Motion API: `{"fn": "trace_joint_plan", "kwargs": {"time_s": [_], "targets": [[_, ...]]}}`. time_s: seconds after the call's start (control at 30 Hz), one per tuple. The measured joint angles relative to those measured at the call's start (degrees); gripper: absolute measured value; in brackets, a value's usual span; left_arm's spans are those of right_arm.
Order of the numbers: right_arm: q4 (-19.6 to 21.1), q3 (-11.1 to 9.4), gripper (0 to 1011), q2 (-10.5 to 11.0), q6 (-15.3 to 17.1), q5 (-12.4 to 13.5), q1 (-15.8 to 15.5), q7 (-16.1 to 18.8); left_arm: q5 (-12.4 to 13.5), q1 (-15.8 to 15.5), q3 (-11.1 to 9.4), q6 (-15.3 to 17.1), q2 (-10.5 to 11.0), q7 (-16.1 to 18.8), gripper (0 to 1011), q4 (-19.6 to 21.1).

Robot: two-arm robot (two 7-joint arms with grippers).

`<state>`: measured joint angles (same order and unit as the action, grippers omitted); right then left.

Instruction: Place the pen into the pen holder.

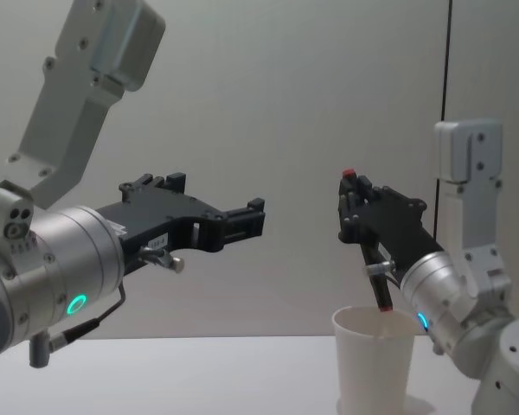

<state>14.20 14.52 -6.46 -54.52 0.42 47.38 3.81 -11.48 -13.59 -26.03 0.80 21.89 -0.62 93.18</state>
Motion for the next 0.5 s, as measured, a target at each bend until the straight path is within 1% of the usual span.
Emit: {"fn": "trace_joint_plan", "kwargs": {"time_s": [0.1, 0.5], "targets": [[-2.0, -0.1, 165, -0.3, -1.2, 0.0, 0.7, -0.1, 0.0, 0.0, 0.0, 0.0, 0.0, 0.0, 999, 0.0], [-6.3, -0.2, 165, -0.8, -3.9, -0.7, 2.0, -1.4, 0.0, 0.0, 0.0, 0.0, 0.0, 0.0, 1000, 0.0]]}}
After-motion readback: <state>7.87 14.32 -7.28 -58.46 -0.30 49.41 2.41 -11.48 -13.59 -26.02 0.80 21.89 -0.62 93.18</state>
